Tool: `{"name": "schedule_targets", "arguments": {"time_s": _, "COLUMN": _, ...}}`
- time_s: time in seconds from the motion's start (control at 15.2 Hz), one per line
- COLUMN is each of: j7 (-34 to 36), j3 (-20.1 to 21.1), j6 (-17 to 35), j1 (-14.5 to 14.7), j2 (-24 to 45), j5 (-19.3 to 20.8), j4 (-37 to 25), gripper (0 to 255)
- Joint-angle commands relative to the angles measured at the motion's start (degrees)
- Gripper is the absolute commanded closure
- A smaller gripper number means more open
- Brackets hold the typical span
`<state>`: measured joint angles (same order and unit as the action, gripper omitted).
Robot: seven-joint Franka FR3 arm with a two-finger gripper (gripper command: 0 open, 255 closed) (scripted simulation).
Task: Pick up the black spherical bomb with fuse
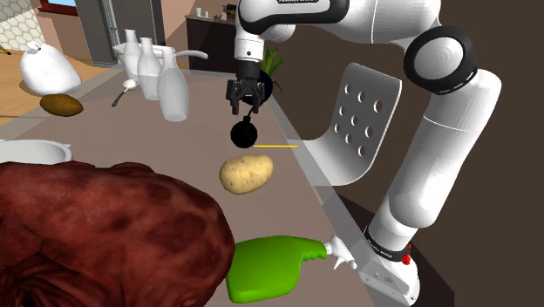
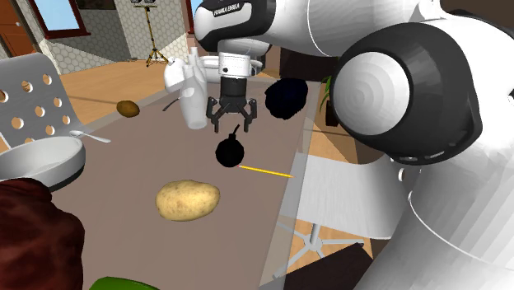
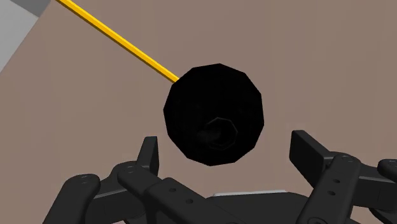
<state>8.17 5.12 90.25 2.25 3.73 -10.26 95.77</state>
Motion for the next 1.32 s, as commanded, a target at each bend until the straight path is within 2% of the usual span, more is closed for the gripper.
{"name": "schedule_targets", "arguments": {"time_s": 0.0, "j7": -0.3, "j3": 0.0, "j6": 1.3, "j1": 0.0, "j2": -0.1, "j5": 0.0, "j4": 1.4, "gripper": 0}}
{"name": "schedule_targets", "arguments": {"time_s": 0.13, "j7": -0.3, "j3": 0.0, "j6": 1.3, "j1": 0.0, "j2": -0.1, "j5": 0.0, "j4": 1.4, "gripper": 0}}
{"name": "schedule_targets", "arguments": {"time_s": 0.2, "j7": -0.3, "j3": 0.0, "j6": 1.3, "j1": 0.0, "j2": -0.2, "j5": 0.0, "j4": 1.5, "gripper": 255}}
{"name": "schedule_targets", "arguments": {"time_s": 0.79, "j7": -0.3, "j3": 0.0, "j6": 1.3, "j1": 0.0, "j2": -0.1, "j5": 0.0, "j4": 1.4, "gripper": 255}}
{"name": "schedule_targets", "arguments": {"time_s": 1.25, "j7": 0.6, "j3": -0.1, "j6": -4.2, "j1": -0.1, "j2": 0.4, "j5": 0.0, "j4": -4.6, "gripper": 255}}
